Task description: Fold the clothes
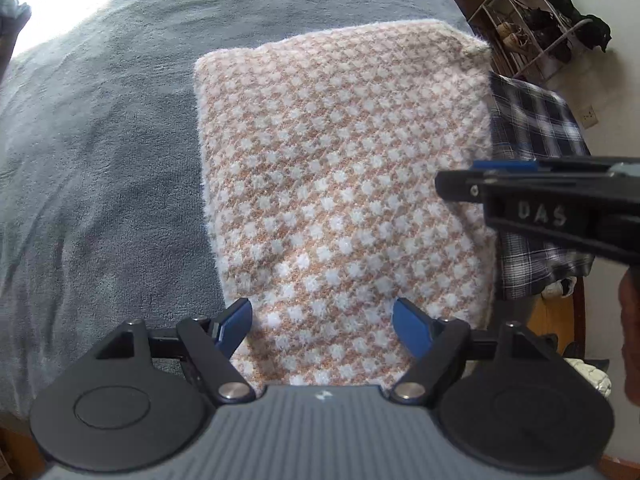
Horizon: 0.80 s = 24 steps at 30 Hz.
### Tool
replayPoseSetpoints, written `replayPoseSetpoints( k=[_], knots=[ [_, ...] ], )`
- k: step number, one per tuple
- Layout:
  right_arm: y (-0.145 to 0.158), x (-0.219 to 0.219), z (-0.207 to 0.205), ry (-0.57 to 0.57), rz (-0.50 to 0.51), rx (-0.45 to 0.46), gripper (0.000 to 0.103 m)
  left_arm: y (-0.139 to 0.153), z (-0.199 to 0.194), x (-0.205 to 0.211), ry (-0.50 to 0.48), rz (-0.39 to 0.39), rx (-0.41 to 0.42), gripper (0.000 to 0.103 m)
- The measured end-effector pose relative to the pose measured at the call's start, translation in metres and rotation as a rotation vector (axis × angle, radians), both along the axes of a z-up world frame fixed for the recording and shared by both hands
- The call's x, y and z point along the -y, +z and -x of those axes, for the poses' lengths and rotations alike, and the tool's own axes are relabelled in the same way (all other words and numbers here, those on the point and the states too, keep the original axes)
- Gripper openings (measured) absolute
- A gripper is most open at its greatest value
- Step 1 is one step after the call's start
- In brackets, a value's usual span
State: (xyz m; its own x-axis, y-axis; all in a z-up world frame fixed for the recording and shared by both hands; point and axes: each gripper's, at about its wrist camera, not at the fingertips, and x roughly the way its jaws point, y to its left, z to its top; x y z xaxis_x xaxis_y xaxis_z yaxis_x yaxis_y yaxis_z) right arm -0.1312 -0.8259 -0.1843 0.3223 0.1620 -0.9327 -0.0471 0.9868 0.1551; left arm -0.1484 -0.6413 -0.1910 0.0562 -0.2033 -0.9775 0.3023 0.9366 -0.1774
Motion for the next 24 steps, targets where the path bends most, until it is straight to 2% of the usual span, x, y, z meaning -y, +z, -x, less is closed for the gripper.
replayPoseSetpoints(
  k=[7, 16, 20, 24],
  knots=[
    [0.020, -0.002, 0.033, -0.164, -0.034, -0.033, 0.028, 0.014, 0.000, -0.005, -0.082, -0.012, -0.004, 0.078],
    [0.015, -0.011, 0.060, -0.322, -0.053, -0.121, 0.030, 0.023, -0.008, -0.010, -0.117, -0.060, 0.007, 0.082],
    [0.019, -0.013, 0.063, -0.367, -0.042, -0.137, 0.042, 0.026, -0.012, -0.012, -0.110, -0.067, -0.001, 0.085],
    [0.020, -0.016, 0.065, -0.380, -0.035, -0.159, 0.046, 0.029, -0.012, -0.013, -0.114, -0.065, -0.006, 0.086]
  ],
)
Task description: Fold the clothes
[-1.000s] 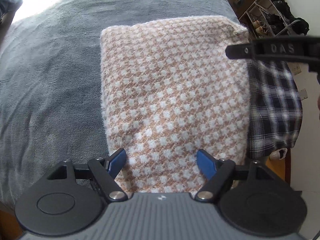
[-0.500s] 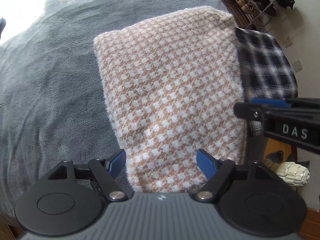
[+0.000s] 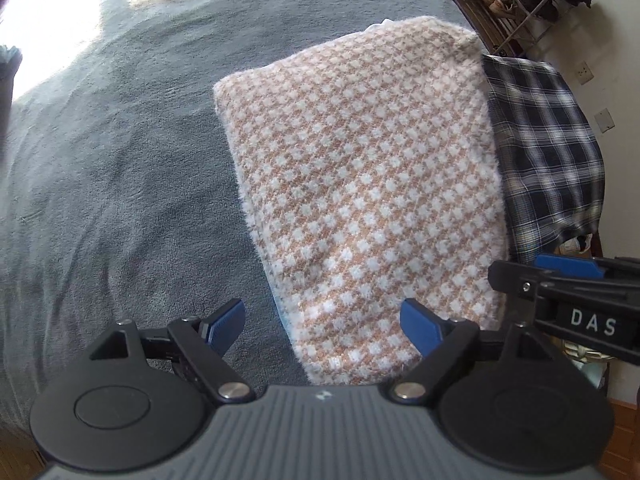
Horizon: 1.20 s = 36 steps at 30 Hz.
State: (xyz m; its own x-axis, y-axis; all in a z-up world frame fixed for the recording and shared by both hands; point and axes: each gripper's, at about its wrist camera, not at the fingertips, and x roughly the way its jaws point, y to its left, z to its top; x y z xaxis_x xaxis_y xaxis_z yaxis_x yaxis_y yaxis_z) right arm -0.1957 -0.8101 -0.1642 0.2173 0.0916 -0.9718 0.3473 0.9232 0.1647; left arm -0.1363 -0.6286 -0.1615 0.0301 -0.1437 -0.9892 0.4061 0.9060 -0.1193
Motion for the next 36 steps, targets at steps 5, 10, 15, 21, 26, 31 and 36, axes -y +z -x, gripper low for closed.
replayPoseSetpoints(
  k=[5, 10, 15, 21, 26, 31, 36],
  knots=[
    [0.000, -0.005, 0.003, 0.000, 0.010, -0.014, 0.049, -0.001, 0.000, 0.000, -0.008, 0.001, -0.003, 0.086],
    [0.000, -0.008, 0.006, -0.006, 0.016, -0.022, 0.049, -0.004, 0.000, -0.001, -0.010, -0.002, -0.005, 0.086],
    [0.000, -0.010, 0.008, -0.010, 0.026, -0.023, 0.051, -0.006, 0.002, -0.003, -0.014, -0.009, -0.006, 0.086],
    [0.000, -0.014, 0.011, -0.022, 0.032, -0.027, 0.052, -0.007, 0.002, -0.008, -0.015, -0.017, -0.002, 0.086],
    [0.001, -0.018, 0.015, -0.043, 0.046, -0.031, 0.052, -0.002, 0.004, -0.013, -0.033, 0.016, 0.035, 0.086],
    [0.010, -0.022, 0.024, -0.081, 0.073, -0.022, 0.053, 0.020, 0.013, -0.029, -0.067, 0.171, 0.168, 0.086],
    [0.022, -0.031, 0.040, -0.098, 0.106, -0.009, 0.055, 0.040, 0.025, -0.049, -0.088, 0.312, 0.311, 0.091]
  ],
)
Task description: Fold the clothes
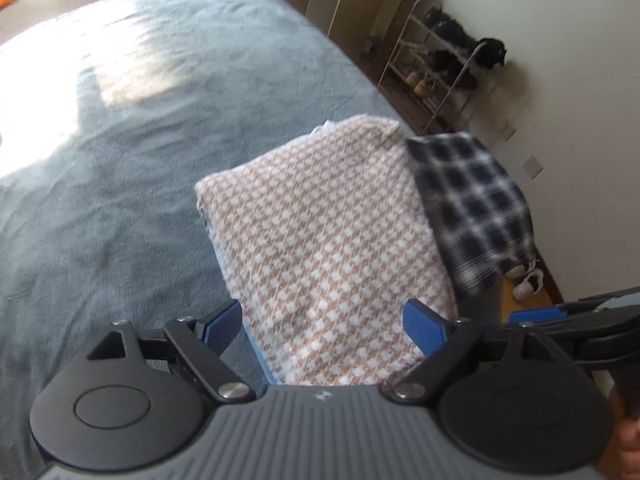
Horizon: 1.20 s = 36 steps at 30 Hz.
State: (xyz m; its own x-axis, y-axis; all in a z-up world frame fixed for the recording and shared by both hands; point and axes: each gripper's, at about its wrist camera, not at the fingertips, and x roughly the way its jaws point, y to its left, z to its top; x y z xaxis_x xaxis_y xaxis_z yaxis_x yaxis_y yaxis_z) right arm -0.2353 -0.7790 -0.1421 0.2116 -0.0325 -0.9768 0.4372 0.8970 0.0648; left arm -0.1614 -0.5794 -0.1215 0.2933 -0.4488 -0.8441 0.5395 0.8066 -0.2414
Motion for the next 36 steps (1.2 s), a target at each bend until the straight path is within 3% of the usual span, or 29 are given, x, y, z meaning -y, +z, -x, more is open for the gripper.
replayPoseSetpoints(
  k=[7, 14, 18, 22, 27, 31, 32, 33, 36],
  knots=[
    [0.019, -0.007, 0.009, 0.111, 0.002, 0.052, 0.056, 0.041, 0.023, -0.017, 0.174, 0.161, 0.178, 0.101],
    [0.026, 0.019, 0.018, 0.203, -0.095, 0.244, 0.058, 0.096, 0.054, -0.003, 0.404, -0.009, 0.301, 0.102],
    [0.027, 0.035, 0.033, 0.241, -0.130, 0.358, 0.060, 0.126, 0.081, 0.009, 0.490, -0.067, 0.349, 0.102],
    [0.031, 0.049, 0.045, 0.217, -0.165, 0.425, 0.060, 0.152, 0.108, 0.022, 0.510, -0.064, 0.380, 0.102],
    [0.052, 0.067, 0.060, 0.171, -0.176, 0.477, 0.061, 0.174, 0.130, 0.036, 0.483, -0.004, 0.422, 0.102],
    [0.084, 0.071, 0.076, 0.212, -0.095, 0.510, 0.068, 0.181, 0.138, 0.044, 0.480, 0.043, 0.469, 0.103],
    [0.091, 0.070, 0.082, 0.218, -0.062, 0.515, 0.077, 0.180, 0.140, 0.044, 0.475, 0.052, 0.470, 0.103],
    [0.099, 0.069, 0.087, 0.224, -0.030, 0.520, 0.084, 0.176, 0.142, 0.044, 0.471, 0.054, 0.458, 0.103],
    [0.112, 0.060, 0.097, 0.228, 0.039, 0.476, 0.085, 0.166, 0.148, 0.044, 0.484, 0.039, 0.399, 0.103]
  ],
)
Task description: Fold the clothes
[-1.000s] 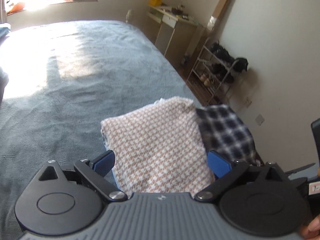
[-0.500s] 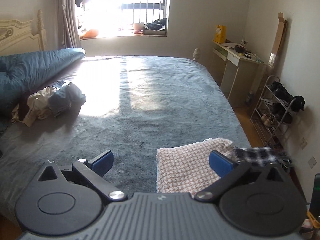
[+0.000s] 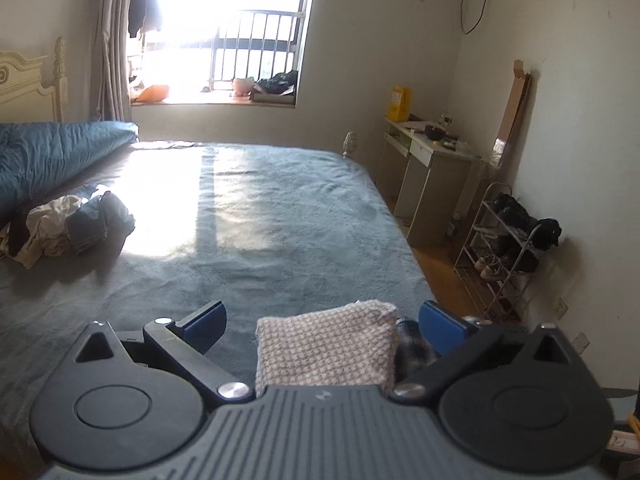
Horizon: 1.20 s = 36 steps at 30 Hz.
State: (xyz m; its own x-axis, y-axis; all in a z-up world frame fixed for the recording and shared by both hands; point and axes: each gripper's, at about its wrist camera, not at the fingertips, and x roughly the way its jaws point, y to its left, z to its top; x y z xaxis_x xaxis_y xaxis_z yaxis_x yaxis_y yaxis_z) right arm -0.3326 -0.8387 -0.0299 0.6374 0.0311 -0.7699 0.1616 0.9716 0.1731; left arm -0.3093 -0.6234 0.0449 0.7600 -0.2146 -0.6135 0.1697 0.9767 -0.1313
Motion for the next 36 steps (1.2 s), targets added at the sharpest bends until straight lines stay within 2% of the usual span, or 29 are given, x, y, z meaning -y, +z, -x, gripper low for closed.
replayPoseSetpoints(
  k=[4, 9, 12, 14, 17, 22, 28, 36],
  knots=[
    [0.007, -0.022, 0.007, 0.021, 0.062, -0.079, 0.085, -0.013, 0.005, -0.011, 0.041, 0.048, -0.104, 0.103],
    [0.016, -0.037, 0.016, -0.013, 0.057, -0.138, 0.086, -0.021, 0.007, -0.014, 0.044, -0.051, -0.230, 0.103],
    [0.020, -0.043, 0.026, -0.037, 0.036, -0.185, 0.087, -0.024, 0.006, -0.016, 0.035, -0.041, -0.313, 0.103],
    [0.022, -0.046, 0.031, -0.051, 0.026, -0.204, 0.087, -0.023, 0.010, -0.018, 0.042, -0.015, -0.312, 0.103],
    [0.021, -0.054, 0.034, -0.068, 0.033, -0.228, 0.094, -0.019, 0.016, -0.016, 0.010, -0.028, -0.284, 0.103],
    [0.014, -0.069, 0.035, -0.058, 0.066, -0.258, 0.095, -0.026, 0.022, -0.010, -0.057, -0.078, -0.289, 0.103],
    [0.004, -0.072, 0.039, -0.080, 0.112, -0.308, 0.095, -0.045, 0.026, -0.004, -0.083, -0.116, -0.363, 0.103],
    [-0.008, -0.062, 0.053, -0.123, 0.152, -0.385, 0.095, -0.064, 0.037, 0.005, -0.141, -0.114, -0.436, 0.102]
  ],
)
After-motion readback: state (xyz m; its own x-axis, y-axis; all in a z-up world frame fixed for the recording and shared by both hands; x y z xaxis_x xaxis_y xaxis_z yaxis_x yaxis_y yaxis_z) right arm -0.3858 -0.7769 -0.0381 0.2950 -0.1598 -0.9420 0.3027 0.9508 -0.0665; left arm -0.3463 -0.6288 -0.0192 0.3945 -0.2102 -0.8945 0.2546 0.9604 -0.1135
